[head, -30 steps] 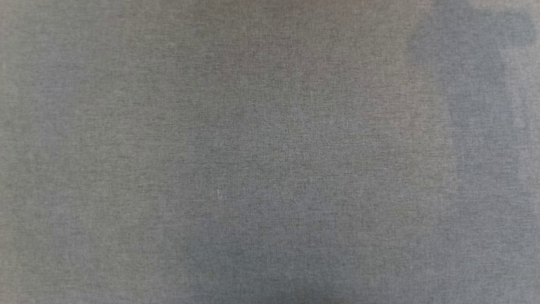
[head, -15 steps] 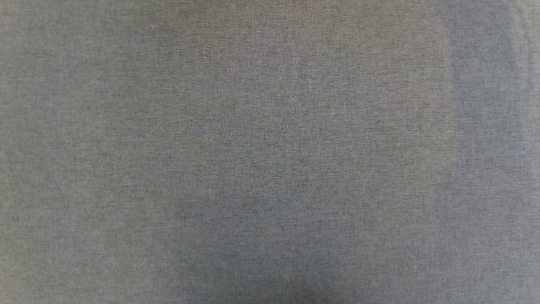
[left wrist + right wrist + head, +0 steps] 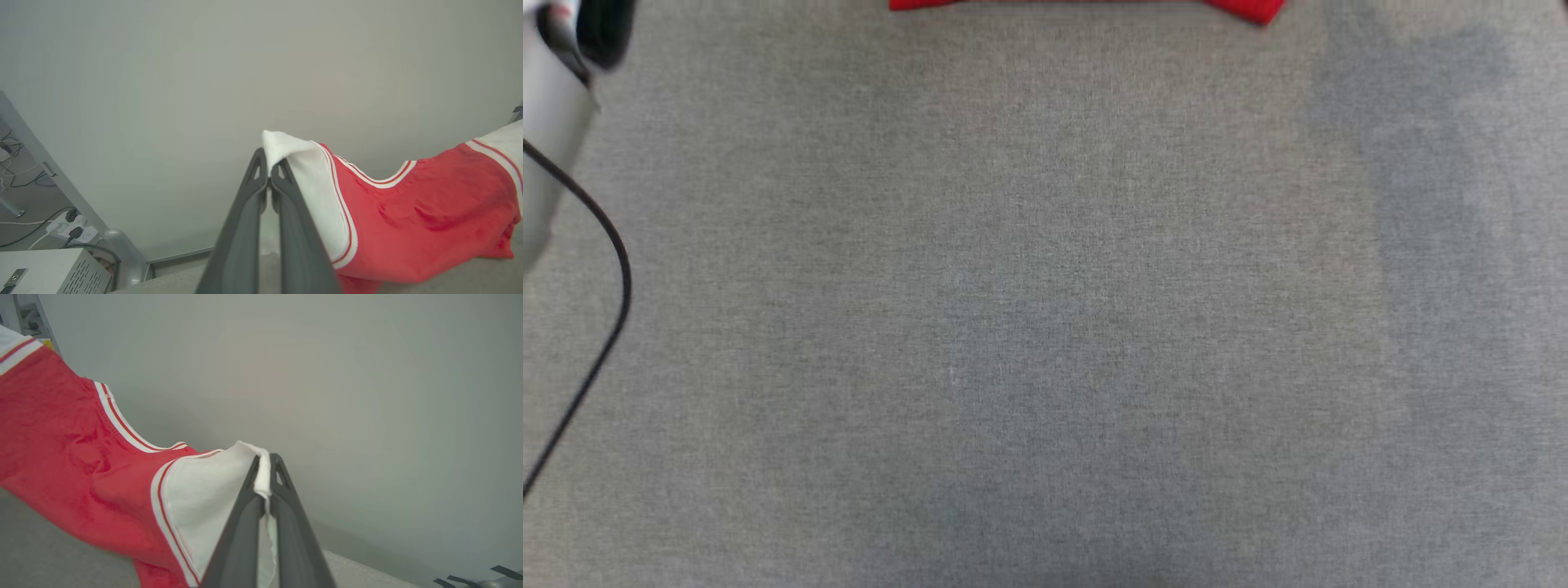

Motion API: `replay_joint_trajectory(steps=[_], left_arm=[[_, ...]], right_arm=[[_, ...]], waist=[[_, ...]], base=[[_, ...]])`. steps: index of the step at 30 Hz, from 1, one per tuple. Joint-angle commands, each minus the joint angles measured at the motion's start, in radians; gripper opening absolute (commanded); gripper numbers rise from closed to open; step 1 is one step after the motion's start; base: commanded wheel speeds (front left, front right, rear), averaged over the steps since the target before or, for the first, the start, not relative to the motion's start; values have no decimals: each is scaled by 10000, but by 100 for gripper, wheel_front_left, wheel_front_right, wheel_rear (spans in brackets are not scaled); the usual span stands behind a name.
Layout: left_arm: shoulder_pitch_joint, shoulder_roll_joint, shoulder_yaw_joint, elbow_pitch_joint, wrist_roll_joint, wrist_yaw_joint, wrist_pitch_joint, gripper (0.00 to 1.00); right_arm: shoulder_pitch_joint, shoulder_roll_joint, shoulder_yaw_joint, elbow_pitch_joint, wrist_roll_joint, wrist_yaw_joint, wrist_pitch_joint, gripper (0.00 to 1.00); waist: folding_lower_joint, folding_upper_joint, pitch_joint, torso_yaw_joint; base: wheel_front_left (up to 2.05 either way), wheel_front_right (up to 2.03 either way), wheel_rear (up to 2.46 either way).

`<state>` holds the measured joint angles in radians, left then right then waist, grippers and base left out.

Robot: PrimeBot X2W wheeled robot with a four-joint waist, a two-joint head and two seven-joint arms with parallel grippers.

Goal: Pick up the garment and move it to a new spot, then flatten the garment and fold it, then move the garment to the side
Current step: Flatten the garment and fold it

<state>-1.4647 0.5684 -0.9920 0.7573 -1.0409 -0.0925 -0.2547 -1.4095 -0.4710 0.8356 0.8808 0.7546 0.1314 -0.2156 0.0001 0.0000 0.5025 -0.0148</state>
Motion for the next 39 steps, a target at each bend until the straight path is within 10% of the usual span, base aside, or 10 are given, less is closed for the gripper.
replay_joint_trajectory(steps=[1,21,39], left_arm=[[476,79,182,-134,-88,-28,-60,0],[9494,141,3515,-2826,622,386,-69,0],[14544,-548,5201,-3791,1434,1055,-70,0]], right_arm=[[429,-122,81,-149,254,-7,-109,0],[6416,-1795,1084,-2689,1467,-7,-413,0],[12631,-2570,-1301,-3894,1810,-7,-448,0]], waist=[[-1,0,-549,106],[-1,0,-3184,176],[-1,0,-4400,271]], base=[[0,0,0],[0,0,0],[0,0,0]])
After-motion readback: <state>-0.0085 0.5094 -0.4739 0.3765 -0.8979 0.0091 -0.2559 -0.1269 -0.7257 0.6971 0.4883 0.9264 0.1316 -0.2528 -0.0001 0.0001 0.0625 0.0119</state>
